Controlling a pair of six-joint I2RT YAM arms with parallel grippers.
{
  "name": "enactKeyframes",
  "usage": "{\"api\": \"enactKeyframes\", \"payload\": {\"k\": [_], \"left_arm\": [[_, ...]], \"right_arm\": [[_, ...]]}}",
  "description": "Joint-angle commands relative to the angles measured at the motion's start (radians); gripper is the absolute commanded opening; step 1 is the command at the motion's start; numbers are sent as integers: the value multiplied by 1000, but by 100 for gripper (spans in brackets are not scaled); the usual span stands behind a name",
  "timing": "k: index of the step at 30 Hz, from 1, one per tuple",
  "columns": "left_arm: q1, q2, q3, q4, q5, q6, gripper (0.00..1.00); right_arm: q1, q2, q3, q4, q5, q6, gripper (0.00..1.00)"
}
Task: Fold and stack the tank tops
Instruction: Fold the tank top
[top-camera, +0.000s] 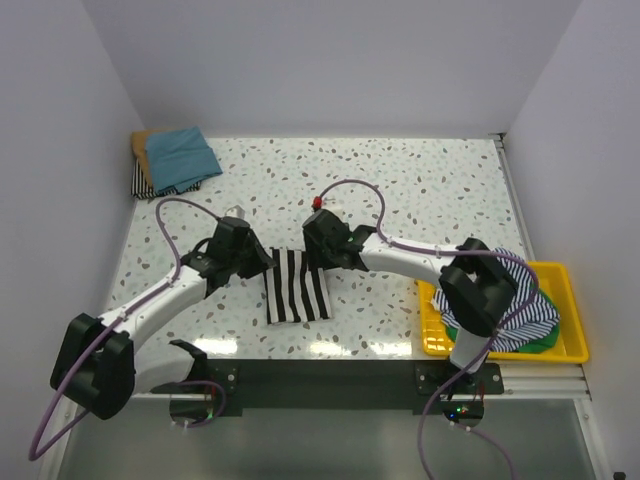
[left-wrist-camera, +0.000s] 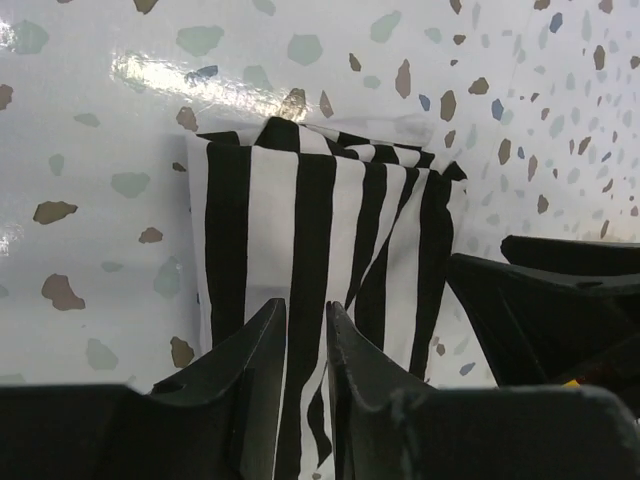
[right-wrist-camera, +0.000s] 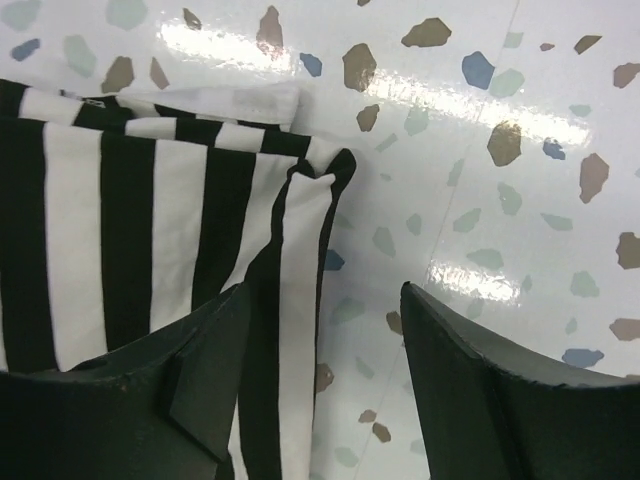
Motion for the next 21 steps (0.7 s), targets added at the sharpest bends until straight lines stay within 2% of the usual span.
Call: {"api": "enactKeyframes", "payload": {"k": [1,5,9,12,14,18,21], "left_arm": [[-11,30,-3,11,-59,-6,27],[-11,113,-5,34,-91,11,27],[-11,197,-5,63,-116,25,27],[-11,263,0,81,-128,37,27],[-11,298,6,88,-131,46,27],[-9,311,23,83,-145,75,27],[-9,294,59,69,-136,114,28]], "right_arm": [[-27,39,16,55,-56,-38,64],[-56,82,9,85,-53,-13,53],[-63,110,-7,90,-39,-5,37],[-73,108,-41,84,-14,11,31],[-84,91,-77,96,-17,21,32],[-102,39,-119,99,-19,30,41],[-101,-33,-123,83,-13,21,45]]}}
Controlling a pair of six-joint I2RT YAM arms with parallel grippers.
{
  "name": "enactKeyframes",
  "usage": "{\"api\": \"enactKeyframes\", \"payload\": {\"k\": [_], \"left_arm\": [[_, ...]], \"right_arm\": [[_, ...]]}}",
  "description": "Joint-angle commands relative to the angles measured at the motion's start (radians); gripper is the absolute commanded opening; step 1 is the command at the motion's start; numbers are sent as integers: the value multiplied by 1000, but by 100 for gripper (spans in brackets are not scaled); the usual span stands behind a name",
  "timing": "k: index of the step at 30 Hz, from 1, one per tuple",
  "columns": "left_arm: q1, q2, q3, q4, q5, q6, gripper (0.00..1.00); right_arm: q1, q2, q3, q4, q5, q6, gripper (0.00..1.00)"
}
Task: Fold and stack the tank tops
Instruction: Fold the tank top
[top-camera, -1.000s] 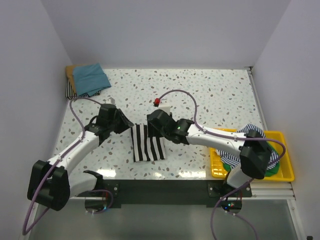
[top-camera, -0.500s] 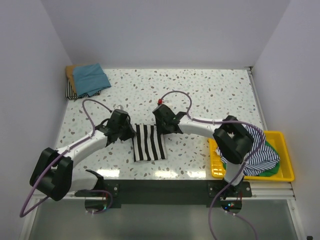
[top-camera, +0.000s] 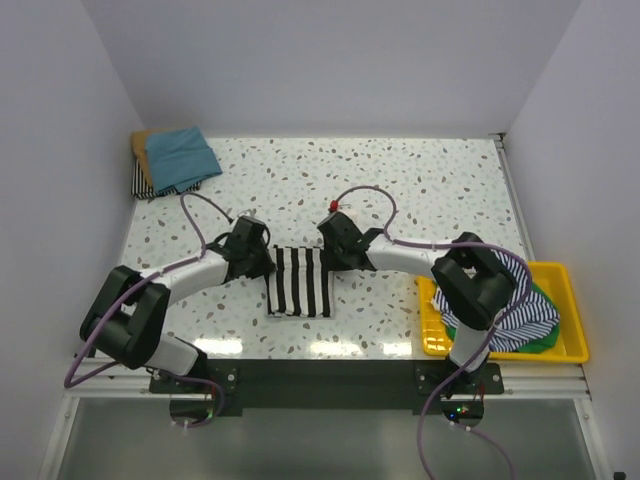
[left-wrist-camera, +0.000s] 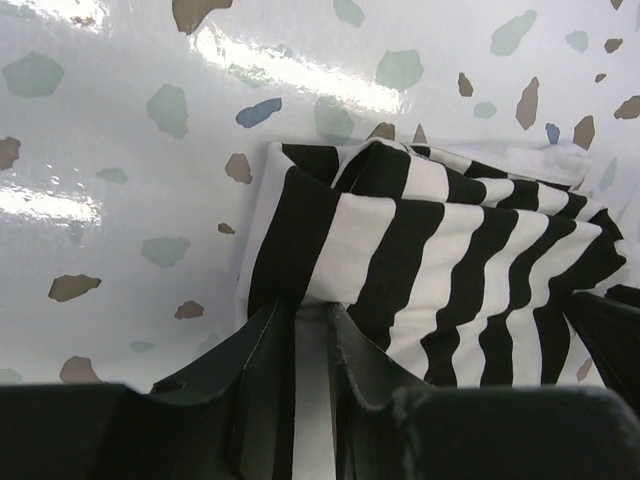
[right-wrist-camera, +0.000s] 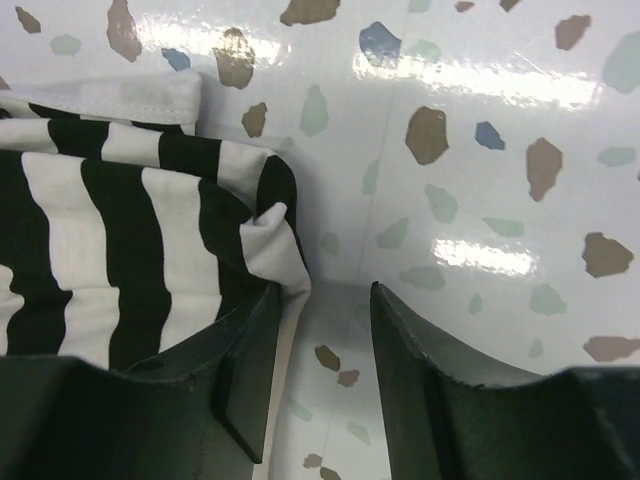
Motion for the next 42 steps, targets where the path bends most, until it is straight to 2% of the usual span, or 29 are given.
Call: {"api": "enactKeyframes", "payload": {"k": [1,4,9,12,19,23,34,42], "left_arm": [[-1,0,52,-25,-35,89,28],[-3,-31,115,-74,-37,111,30],[11,-125,150,-157,-54,87,38],[54,-168,133,-178,-9,64,39],[129,-229,51,-174,45,54,40],[178,-229,-5,-145,104,60,40],[194,-200,-77,-82,140,70,40],[197,-191,-86,-66,157,80,43]], "right_arm": [[-4,-104,-14,-37,24,0,46],[17,-189,-20,-68,22,5,46],[148,-262,-16,-68,12,-3,46],[229,-234,13,-29,-39,-21,43],[292,-98,59,90,-185,-37,38],[333,-36,110,100,-182,-47,31],[335,-38,41,268,-269,32,30],[315,17,-56,353,-269,98,16]]}}
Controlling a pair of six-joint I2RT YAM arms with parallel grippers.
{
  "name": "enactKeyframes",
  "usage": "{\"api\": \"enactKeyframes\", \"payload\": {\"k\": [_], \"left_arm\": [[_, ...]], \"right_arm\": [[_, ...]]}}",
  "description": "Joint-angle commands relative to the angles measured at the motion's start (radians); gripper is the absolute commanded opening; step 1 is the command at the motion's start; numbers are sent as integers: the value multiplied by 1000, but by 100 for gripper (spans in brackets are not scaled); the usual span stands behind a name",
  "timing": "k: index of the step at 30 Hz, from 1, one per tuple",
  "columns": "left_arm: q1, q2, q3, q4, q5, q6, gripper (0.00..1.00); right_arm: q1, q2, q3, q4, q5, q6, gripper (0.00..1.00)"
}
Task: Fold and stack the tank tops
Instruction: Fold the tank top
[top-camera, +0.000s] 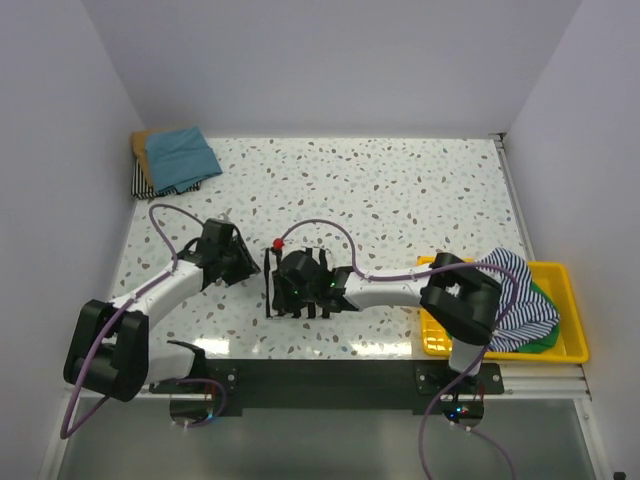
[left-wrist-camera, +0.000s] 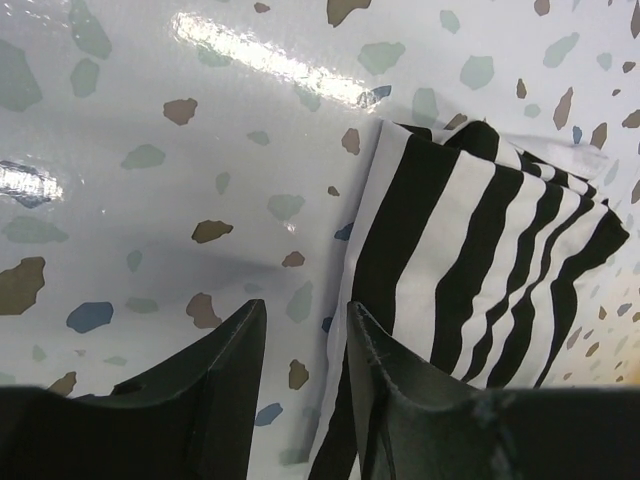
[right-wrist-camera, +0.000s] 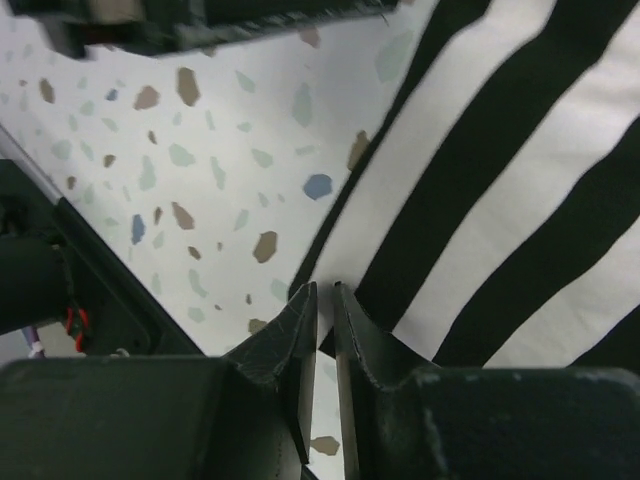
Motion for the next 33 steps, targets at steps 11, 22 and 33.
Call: {"api": "enactKeyframes", "payload": {"k": [11,22,33], "left_arm": [[11,-15,-99,175,185,45,56],[11,-47,-179,356,297,62,64],[9,25,-206,447,423,112,68]], "right_arm": [[-12,106,-87,153,-84,92,9],[-24,27,-66,40,-75,16,10],[-41,-140,-64,-52,-52,-55,16]]}}
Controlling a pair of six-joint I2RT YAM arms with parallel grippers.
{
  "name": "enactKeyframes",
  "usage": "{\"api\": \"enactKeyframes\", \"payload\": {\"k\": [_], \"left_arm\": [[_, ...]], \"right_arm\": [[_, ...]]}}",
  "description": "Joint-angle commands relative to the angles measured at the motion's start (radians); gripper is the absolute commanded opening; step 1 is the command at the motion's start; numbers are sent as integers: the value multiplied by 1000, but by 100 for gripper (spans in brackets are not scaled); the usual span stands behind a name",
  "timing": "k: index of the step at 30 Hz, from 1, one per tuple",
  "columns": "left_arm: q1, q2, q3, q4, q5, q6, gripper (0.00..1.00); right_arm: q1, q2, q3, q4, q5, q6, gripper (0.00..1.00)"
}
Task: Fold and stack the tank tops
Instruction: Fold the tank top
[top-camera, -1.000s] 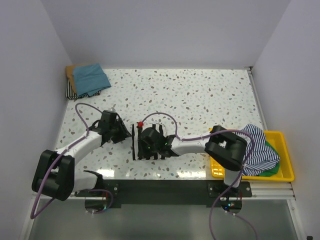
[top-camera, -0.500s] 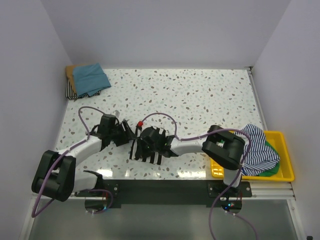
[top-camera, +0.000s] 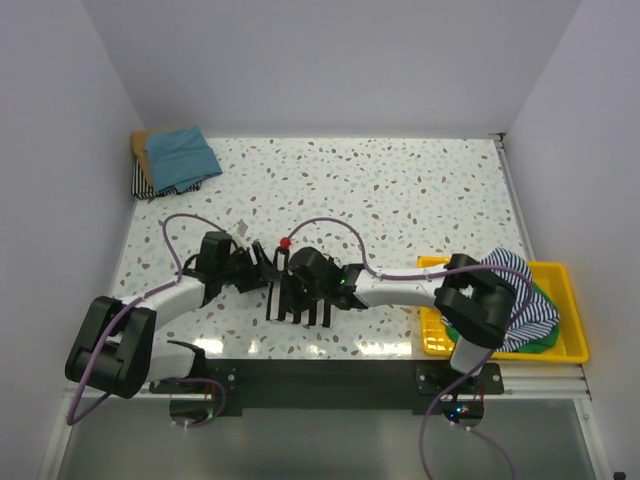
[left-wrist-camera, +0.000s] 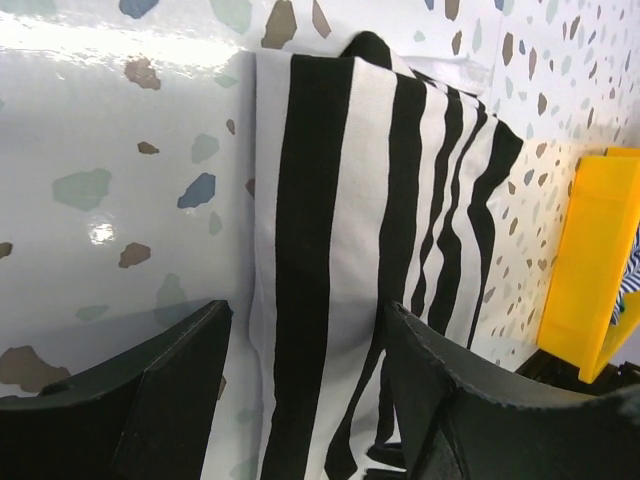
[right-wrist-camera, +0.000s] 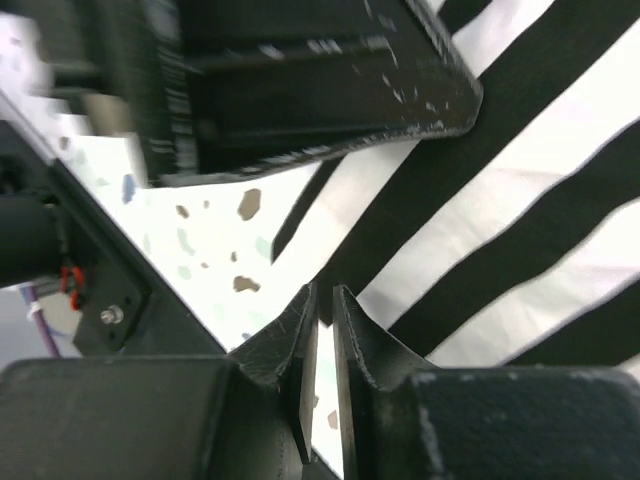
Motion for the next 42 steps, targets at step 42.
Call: {"api": "enactKeyframes", "payload": {"k": [42], "left_arm": [[-172,320,133,-203,-205,101,38]], "right_arm": [[-136,-69,-70,-234,227,-19,13]]}}
